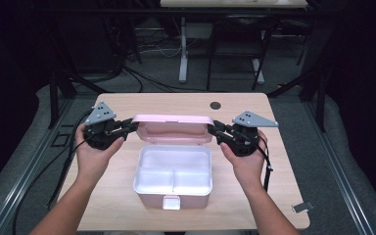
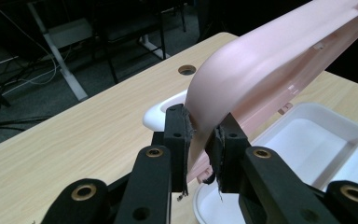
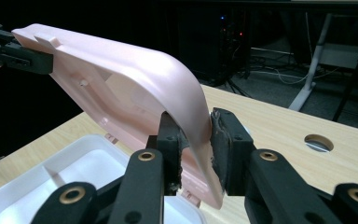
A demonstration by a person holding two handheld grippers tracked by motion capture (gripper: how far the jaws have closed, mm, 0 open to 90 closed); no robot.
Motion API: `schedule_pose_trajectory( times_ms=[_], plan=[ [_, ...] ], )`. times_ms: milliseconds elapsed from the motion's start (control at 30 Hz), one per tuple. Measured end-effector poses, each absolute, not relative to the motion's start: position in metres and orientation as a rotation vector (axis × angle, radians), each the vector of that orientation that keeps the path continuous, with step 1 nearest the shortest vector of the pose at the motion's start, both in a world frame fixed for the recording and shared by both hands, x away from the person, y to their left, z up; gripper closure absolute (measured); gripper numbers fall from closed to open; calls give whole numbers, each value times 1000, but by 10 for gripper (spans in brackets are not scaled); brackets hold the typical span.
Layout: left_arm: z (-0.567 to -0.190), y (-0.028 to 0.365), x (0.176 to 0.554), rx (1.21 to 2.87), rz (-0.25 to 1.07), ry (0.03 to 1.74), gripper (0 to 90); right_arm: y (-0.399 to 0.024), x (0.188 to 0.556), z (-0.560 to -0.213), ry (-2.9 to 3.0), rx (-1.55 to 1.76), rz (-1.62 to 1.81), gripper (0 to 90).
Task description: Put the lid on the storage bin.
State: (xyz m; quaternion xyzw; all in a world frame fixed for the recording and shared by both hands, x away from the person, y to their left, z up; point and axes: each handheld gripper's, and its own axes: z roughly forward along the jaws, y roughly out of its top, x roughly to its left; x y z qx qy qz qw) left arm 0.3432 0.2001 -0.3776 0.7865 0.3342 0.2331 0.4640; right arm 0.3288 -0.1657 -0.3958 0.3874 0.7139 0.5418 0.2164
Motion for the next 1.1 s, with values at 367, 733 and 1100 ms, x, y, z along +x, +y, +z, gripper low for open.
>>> schedule_pose_trajectory(
  times_ms=[367, 733, 1100],
  plan=[
    [-383, 205, 330, 1924, 530, 813, 760, -168, 314, -399, 1981, 1082, 1530, 741],
    [-389, 208, 318, 1904, 528, 793, 749, -172, 297, -405, 1964, 1064, 1559, 773],
    [-394, 213, 304, 1911, 533, 767, 782, -171, 285, -410, 1945, 1049, 1535, 793]
  ],
)
